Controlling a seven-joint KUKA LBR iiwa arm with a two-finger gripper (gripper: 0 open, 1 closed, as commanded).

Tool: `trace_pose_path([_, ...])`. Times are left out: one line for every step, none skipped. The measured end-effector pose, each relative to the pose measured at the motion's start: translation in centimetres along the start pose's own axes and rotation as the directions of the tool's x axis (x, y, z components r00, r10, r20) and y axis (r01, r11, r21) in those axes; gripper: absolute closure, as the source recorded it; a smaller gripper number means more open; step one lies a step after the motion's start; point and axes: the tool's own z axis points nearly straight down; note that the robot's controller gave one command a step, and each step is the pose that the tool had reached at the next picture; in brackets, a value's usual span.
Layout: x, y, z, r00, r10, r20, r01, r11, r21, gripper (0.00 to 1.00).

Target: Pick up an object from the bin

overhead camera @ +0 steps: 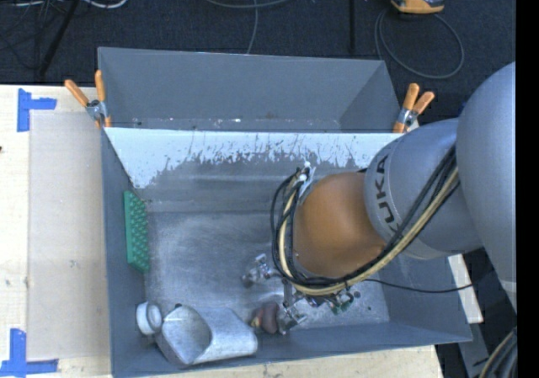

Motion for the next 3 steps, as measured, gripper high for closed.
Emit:
trace_pose_path([0.5, 0.4, 0.1, 1.000, 0.002, -0.020, -0.003, 1.000, -0.009, 1.00])
trace_pose_path([7.6, -15.4, -11.9, 0.972, -0.233, -0.019, 0.233, 0.972, -0.012, 1.00])
trace_pose_path([2.1, -8.9, -15.8, 0.917, -0.398, -0.013, 0.397, 0.917, -0.020, 1.00])
